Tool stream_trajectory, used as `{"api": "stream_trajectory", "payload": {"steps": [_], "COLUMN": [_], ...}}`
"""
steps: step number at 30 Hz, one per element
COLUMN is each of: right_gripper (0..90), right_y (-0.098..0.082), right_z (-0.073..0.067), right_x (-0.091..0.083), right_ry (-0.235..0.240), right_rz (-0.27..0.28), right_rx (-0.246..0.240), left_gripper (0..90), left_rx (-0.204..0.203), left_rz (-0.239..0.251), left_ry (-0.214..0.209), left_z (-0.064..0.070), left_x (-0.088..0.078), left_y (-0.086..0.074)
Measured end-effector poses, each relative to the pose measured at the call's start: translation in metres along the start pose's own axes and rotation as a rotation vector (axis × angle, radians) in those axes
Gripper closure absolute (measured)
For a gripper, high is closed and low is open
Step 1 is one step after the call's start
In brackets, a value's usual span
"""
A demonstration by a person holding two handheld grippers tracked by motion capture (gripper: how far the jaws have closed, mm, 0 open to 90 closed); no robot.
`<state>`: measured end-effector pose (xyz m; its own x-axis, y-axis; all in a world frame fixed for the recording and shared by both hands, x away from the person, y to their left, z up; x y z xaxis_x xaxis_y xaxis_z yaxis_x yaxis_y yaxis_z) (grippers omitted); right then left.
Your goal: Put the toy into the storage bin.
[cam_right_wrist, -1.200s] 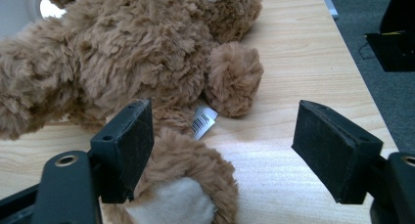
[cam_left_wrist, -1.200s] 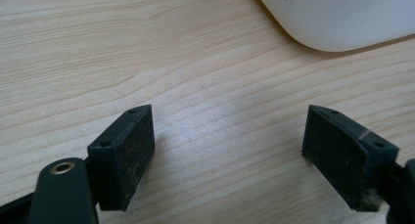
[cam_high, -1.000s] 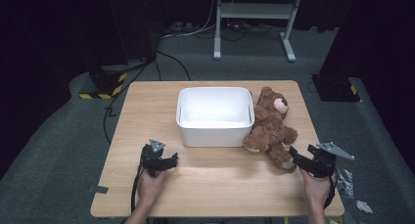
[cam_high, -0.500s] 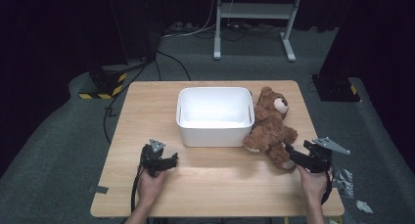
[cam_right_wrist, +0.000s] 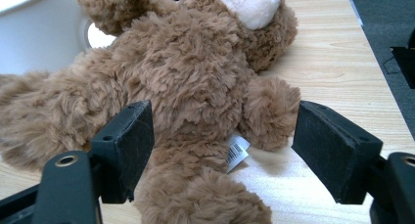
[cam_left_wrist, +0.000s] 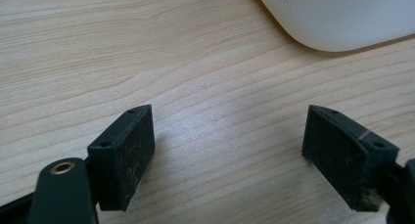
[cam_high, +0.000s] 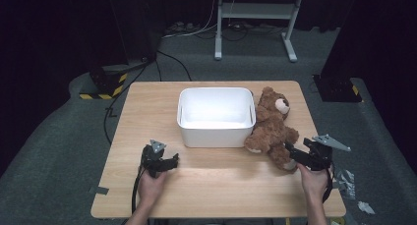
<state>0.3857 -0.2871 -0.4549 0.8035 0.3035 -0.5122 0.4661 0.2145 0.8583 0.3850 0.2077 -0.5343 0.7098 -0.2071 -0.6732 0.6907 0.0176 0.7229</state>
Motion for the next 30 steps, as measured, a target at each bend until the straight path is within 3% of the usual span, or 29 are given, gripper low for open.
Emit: {"api": "stream_trajectory", "payload": {"steps": [30], "right_gripper": [22.7], "right_y": [0.029], "right_z": [-0.007], "right_x": [0.007], "right_ry": [0.014], "right_rz": [0.029], "right_rx": [-0.022], "left_gripper": [19.9], "left_rx": [-0.002], "left_rz": [0.004], "left_ry": [-0.004], "left_z": [0.000], "left_x": [0.000], "left_y": [0.000]}}
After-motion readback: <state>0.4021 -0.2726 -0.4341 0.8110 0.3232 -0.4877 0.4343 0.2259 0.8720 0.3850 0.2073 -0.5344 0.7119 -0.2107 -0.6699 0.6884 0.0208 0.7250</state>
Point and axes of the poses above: each handheld gripper's, and its own axes: x roughly forward along the jaws, y roughly out of its top, z roughly to its right, the point moved 1 cm from there along x, roughly forward along the jaws, and after that the axes turned 12 degrees about -x, right-handed, at the moved point
